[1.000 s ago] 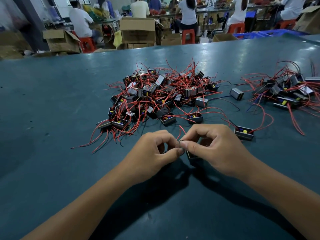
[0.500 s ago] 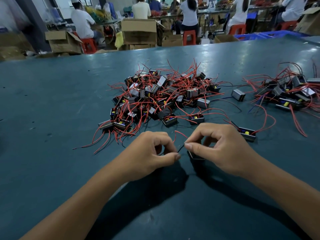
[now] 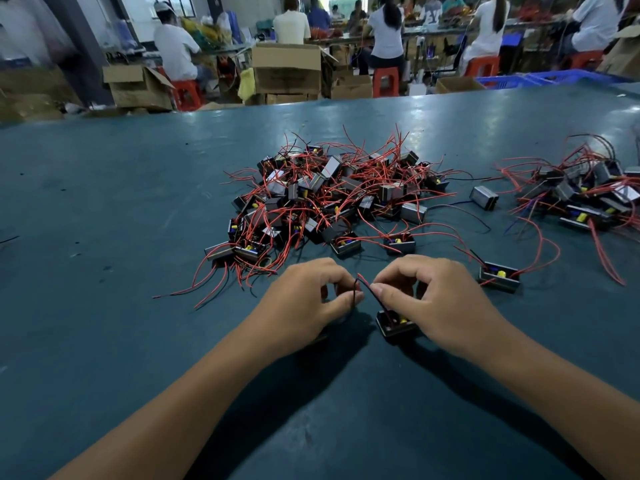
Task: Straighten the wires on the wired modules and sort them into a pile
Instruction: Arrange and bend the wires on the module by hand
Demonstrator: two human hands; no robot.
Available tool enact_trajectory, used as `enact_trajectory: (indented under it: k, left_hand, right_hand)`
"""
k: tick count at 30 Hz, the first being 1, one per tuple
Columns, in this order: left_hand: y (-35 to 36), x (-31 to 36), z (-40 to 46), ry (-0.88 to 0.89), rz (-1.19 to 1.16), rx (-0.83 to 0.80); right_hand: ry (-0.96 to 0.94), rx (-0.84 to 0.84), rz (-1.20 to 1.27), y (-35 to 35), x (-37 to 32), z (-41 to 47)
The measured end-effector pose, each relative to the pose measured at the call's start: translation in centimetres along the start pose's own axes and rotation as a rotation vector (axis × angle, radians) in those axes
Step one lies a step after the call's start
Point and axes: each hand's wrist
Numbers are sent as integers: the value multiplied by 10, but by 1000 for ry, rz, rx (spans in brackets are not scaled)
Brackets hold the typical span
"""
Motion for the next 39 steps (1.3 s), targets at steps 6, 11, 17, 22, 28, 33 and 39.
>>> enact_trajectory:
  k: [6, 11, 17, 22, 28, 33, 39]
  left_hand:
    - [-9, -4, -2, -3, -29, 6]
    - [-33, -17, -6, 22, 61, -91]
    - [-50, -30, -16, 38, 230, -502]
    - [-47, -24, -10, -69, 65, -366]
    - [-19, 7, -6, -289, -613, -67]
    - [0, 24, -9, -327, -803, -35]
    - [4, 30, -9, -325, -717, 161]
  right_hand:
    - [10, -11, -26, 1, -2, -2]
    - [-32, -195, -181, -20, 0, 4]
    - [-4, -587, -432, -49, 16, 4]
    - [-38, -305, -310, -36, 13, 4]
    - [247, -25, 272, -14, 5, 0]
    - [369, 40, 421, 5, 6, -4]
    - [459, 75, 531, 17, 4, -7]
Point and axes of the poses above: each hand's wrist, its own z-axis towards the middle knuckle, its own y-axis out of the palm, x = y × z, and after that the axes turned 15 degrees about z, right-handed
